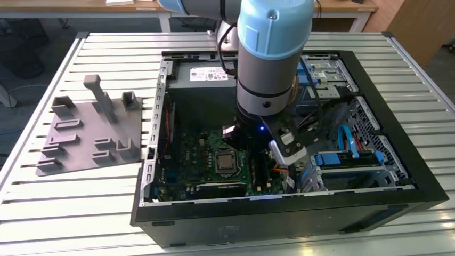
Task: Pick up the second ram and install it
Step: 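Insert the second ram into the second slot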
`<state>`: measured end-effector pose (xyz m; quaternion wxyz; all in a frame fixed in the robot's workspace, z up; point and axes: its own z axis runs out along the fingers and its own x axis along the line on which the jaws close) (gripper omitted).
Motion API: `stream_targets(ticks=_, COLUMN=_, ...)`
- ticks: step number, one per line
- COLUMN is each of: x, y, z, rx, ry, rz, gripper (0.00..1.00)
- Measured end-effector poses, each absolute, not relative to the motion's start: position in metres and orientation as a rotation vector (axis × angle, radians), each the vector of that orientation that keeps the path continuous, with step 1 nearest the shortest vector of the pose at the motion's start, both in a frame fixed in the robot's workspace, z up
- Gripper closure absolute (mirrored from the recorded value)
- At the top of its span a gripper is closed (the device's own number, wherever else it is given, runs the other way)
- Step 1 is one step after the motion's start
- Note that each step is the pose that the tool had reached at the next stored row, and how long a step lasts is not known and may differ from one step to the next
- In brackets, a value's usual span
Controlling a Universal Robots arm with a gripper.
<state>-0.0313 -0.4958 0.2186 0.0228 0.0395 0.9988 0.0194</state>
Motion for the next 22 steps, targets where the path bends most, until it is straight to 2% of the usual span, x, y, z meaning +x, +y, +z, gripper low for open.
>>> stream_targets(ticks=22, x=-0.0288, y=-0.493, z=0.2154, rx=0.089, ry=3.094, rz=0.061, gripper=0.86)
